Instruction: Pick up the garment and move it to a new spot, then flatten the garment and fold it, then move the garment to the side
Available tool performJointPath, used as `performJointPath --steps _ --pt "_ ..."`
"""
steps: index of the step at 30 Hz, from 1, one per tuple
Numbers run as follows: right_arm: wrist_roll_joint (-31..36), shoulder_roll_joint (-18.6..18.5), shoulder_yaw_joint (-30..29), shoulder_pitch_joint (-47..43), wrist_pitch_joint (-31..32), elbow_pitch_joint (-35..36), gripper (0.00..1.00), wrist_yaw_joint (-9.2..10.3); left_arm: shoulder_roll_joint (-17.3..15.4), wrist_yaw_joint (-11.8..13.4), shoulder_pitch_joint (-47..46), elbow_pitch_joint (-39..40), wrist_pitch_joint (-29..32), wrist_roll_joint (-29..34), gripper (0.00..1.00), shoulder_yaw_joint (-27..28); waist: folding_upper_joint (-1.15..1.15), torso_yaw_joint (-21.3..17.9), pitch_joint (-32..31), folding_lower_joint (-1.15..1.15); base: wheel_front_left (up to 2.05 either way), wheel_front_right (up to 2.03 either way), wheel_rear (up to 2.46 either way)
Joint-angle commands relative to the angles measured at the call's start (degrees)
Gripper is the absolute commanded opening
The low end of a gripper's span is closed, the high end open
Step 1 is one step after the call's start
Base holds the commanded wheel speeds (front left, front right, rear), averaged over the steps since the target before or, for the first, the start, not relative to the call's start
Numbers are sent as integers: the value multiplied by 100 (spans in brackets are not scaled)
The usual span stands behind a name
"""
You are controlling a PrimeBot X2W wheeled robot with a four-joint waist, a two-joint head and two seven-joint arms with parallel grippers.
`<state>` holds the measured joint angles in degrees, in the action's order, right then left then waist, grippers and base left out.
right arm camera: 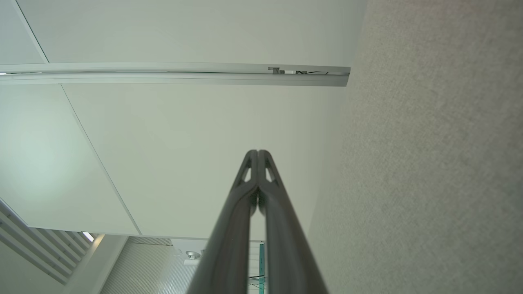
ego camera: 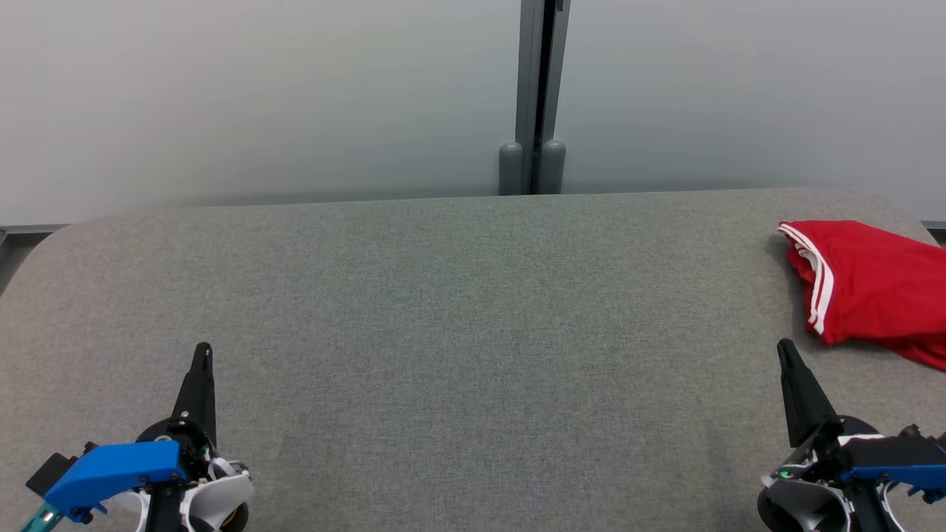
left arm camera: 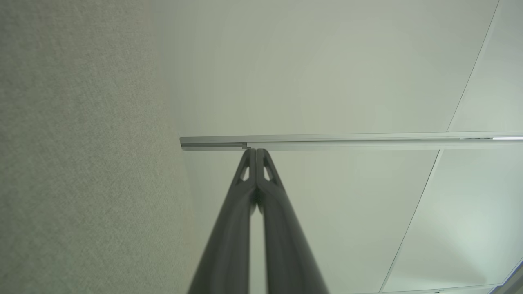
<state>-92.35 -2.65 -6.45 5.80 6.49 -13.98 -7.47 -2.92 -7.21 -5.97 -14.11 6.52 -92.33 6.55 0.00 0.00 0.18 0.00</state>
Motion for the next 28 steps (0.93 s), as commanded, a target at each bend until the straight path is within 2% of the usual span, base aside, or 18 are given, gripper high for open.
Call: performJointPath --steps 1,28 --pt "-13 -42 -16 88 17 -11 0 -4 11 -51 -58 23 23 -16 0 10 0 0 0 0 0 0 0" --pt "-14 -42 -15 88 16 -11 0 -4 11 -51 -57 24 23 -17 0 8 0 0 0 0 0 0 0"
